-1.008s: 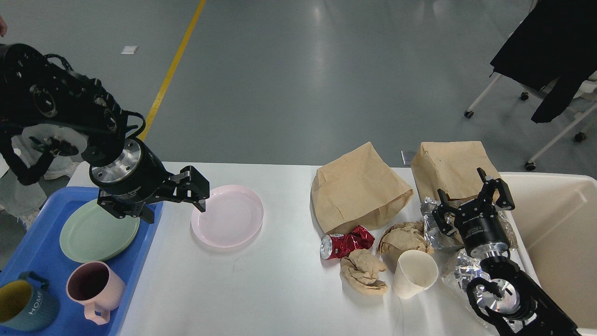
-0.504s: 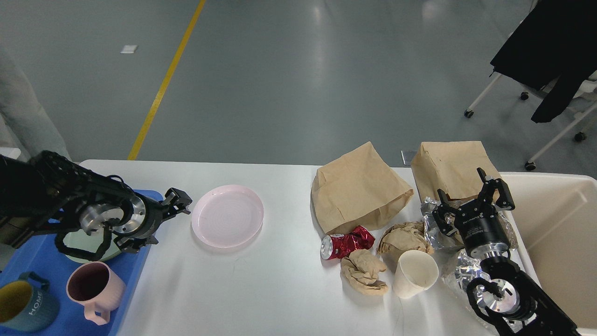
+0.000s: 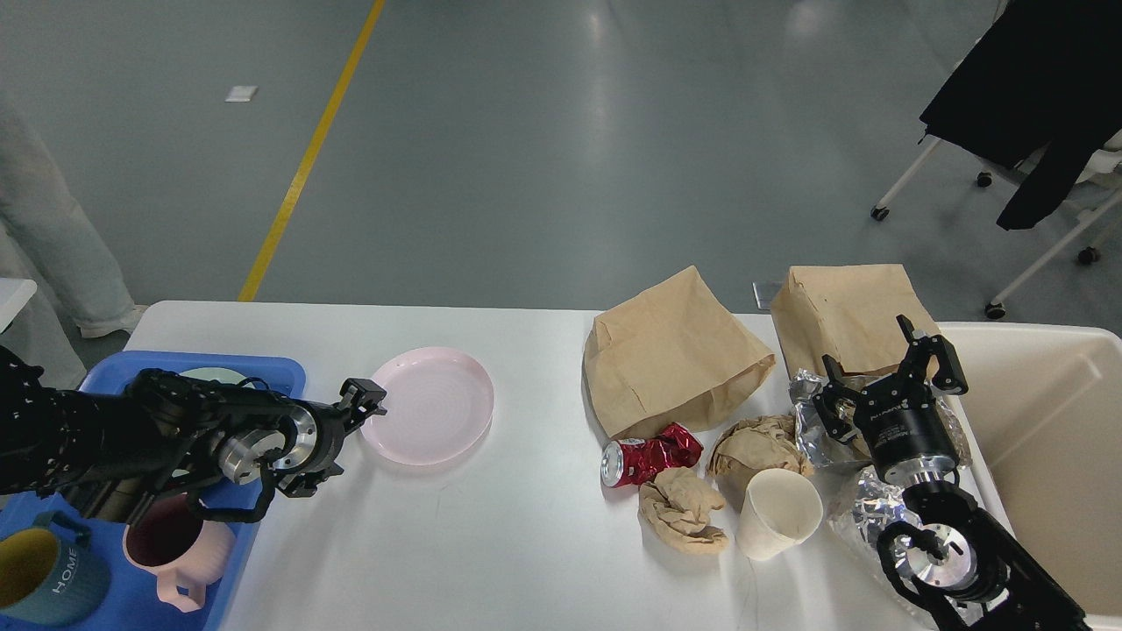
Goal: Tidy desktop
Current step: 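Grasp the pink plate rim with the left gripper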
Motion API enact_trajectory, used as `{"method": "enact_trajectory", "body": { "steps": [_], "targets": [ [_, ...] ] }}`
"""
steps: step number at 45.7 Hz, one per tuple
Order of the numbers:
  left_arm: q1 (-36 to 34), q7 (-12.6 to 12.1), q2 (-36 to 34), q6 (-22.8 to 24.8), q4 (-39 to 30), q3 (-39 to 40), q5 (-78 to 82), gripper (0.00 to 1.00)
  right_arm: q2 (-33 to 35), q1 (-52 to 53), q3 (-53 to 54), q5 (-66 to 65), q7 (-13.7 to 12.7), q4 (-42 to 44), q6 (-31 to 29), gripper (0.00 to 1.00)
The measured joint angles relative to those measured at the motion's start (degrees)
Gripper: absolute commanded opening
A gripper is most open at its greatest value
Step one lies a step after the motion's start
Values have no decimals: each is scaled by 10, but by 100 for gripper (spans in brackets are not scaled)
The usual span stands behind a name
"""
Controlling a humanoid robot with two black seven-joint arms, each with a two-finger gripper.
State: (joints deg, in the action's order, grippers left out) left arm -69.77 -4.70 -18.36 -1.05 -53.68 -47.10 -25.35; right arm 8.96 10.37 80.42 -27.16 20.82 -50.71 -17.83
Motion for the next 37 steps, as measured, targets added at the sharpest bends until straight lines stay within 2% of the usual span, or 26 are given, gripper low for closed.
{"method": "enact_trajectory", "body": {
  "steps": [7, 17, 37],
  "targets": [
    [17, 1, 21, -1, 26, 15, 7, 87, 0, 0, 0, 0, 0, 0, 0, 100],
    [34, 1, 36, -1, 50, 26, 35, 64, 0, 0, 0, 0, 0, 0, 0, 100],
    [77, -1, 48, 6, 87, 72, 42, 41, 0, 0, 0, 0, 0, 0, 0, 100]
  ]
}}
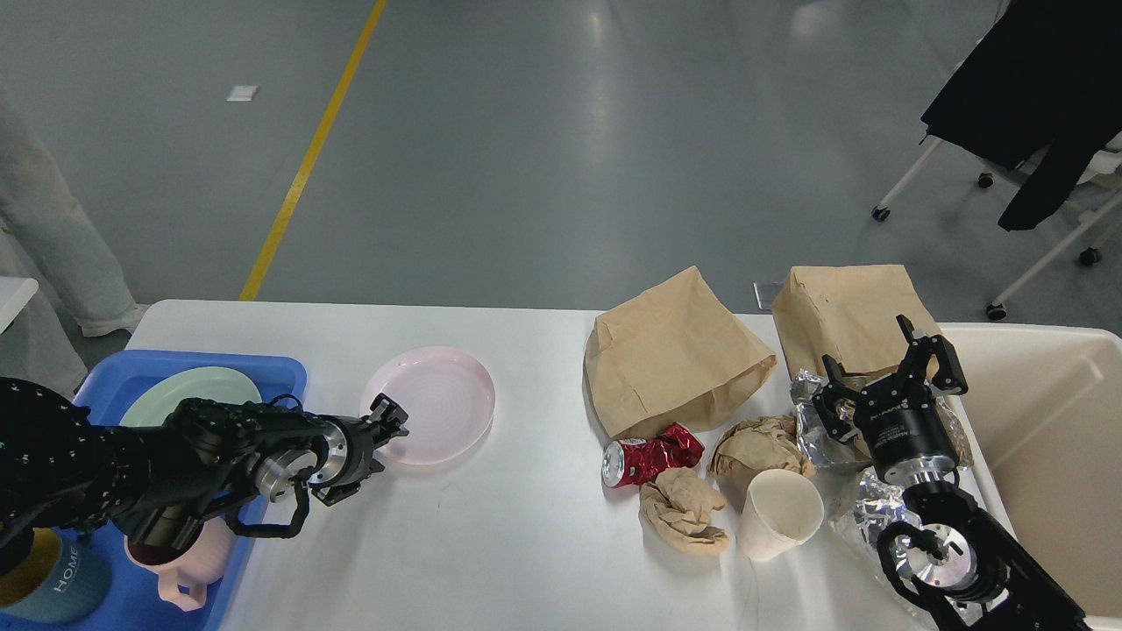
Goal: Tidy desktop
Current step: 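Grasp the pink plate rim with the left gripper, then lift the pink plate and place it on the green plate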
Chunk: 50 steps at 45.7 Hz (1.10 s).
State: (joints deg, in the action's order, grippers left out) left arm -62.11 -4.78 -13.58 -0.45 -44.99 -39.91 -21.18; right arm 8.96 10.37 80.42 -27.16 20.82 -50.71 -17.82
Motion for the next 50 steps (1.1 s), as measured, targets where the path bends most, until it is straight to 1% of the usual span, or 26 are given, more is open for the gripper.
{"method": "enact_trajectory", "body": {
  "steps": [8, 11, 14, 17, 21, 46, 50],
  "targets": [
    [2, -4, 0, 1, 2, 2, 0, 22, 0, 0, 0, 0, 0, 0, 0, 100],
    [3, -5, -1, 1, 2, 2, 0, 17, 0, 0, 0, 0, 0, 0, 0, 100],
    [3, -6, -1, 1, 3, 2, 0, 11, 0, 0, 0, 0, 0, 0, 0, 100],
    [4, -6, -1, 1, 2, 2, -1, 8, 0, 0, 0, 0, 0, 0, 0, 100],
    [6, -6, -2, 1, 2, 2, -1, 0, 0, 0, 0, 0, 0, 0, 0, 100],
    [5, -9, -7, 13, -8, 3, -7, 0, 0, 0, 0, 0, 0, 0, 0, 100],
    [-7, -16, -10, 17, -18, 2, -8, 0, 0, 0, 0, 0, 0, 0, 0, 100]
  ]
}}
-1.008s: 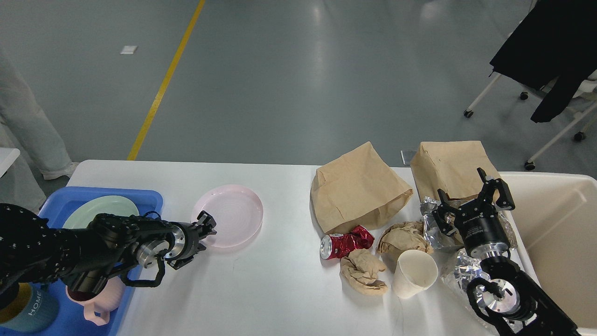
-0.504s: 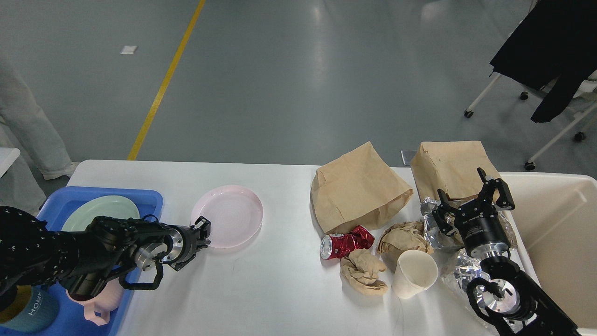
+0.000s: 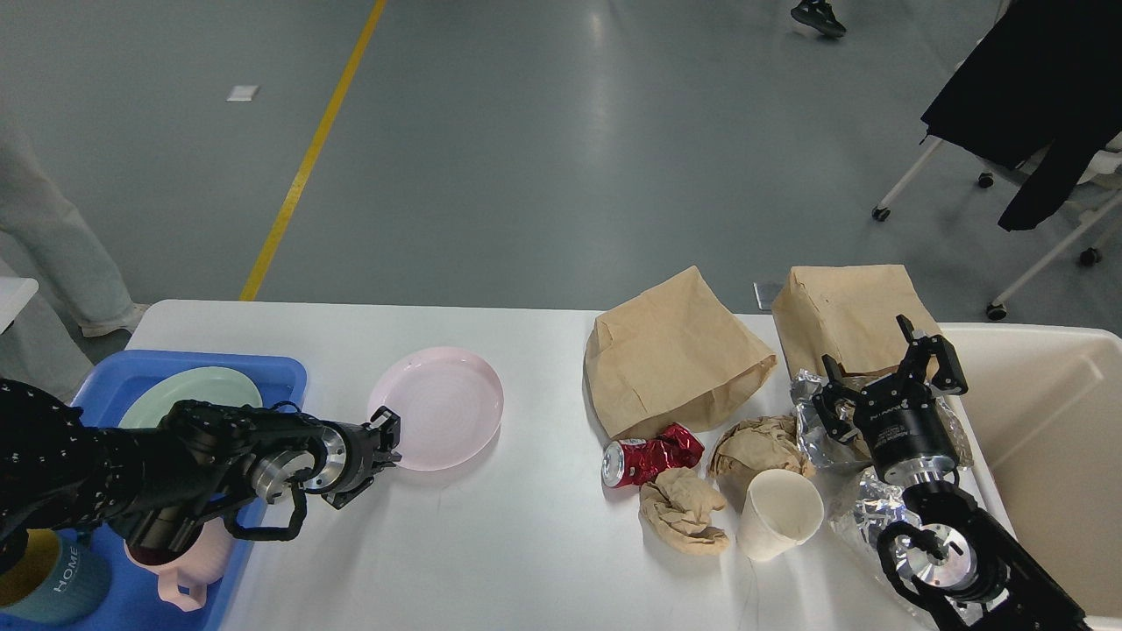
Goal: Tidy desktop
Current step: 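Lift the pink plate and place it on the green plate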
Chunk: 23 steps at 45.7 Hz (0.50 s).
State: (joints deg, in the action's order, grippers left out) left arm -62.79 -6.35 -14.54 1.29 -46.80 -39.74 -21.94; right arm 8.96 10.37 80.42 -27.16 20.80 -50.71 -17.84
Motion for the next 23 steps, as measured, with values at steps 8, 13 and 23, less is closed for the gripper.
{"method": "enact_trajectory", "body": {
  "steps": [8, 13, 23],
  "targets": [
    [-55, -33, -35, 2, -62, -11, -11, 0, 0, 0, 0, 0, 0, 0, 0, 100],
    [-118, -37, -66, 4, -129, -41, -23, 0, 0, 0, 0, 0, 0, 0, 0, 100],
    [-287, -32, -105, 12, -278, -147, -66, 0, 0, 0, 0, 0, 0, 0, 0, 100]
  ]
}}
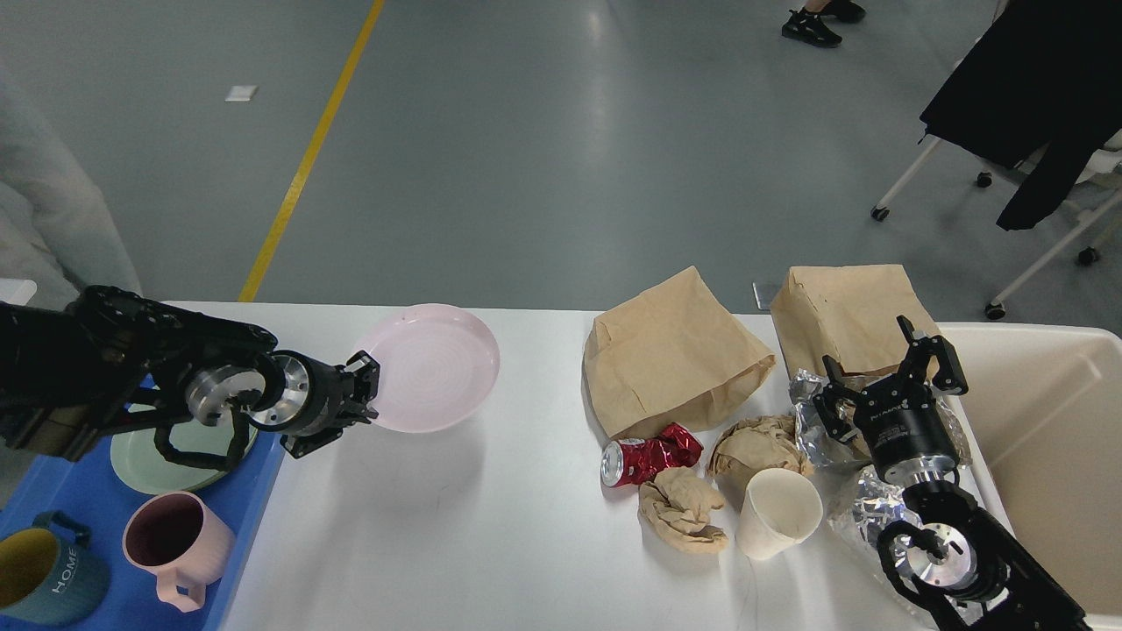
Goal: Tidy desktop
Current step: 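Lift the pink plate and place it on the green plate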
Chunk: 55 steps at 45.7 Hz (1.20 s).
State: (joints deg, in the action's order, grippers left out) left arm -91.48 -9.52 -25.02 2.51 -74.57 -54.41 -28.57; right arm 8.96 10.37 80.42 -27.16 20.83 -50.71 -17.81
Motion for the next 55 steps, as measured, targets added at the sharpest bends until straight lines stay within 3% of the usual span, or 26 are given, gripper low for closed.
{"method": "enact_trajectory", "body": {
  "steps": [5, 10, 19, 26, 33, 42, 50, 55],
  "targets": [
    [-98, 16, -3, 37, -67, -72, -51, 0, 0, 0, 0, 0, 0, 0, 0, 100],
    [-192, 49, -1, 80, -120, -147, -86, 0, 0, 0, 0, 0, 0, 0, 0, 100],
    [-213, 64, -21, 122, -110, -193, -93, 0, 0, 0, 0, 0, 0, 0, 0, 100],
    [-147, 43, -65, 143, -22, -220, -79, 0, 0, 0, 0, 0, 0, 0, 0, 100],
    [-41, 26, -102, 179, 125, -218, -40, 0, 0, 0, 0, 0, 0, 0, 0, 100],
    [84, 8, -121, 234, 279, -158, -25, 0, 0, 0, 0, 0, 0, 0, 0, 100],
    [194, -16, -123, 235, 394, -78, 4, 0, 0, 0, 0, 0, 0, 0, 0, 100],
    [245, -22, -118, 228, 429, -36, 36, 0, 0, 0, 0, 0, 0, 0, 0, 100]
  ]
}}
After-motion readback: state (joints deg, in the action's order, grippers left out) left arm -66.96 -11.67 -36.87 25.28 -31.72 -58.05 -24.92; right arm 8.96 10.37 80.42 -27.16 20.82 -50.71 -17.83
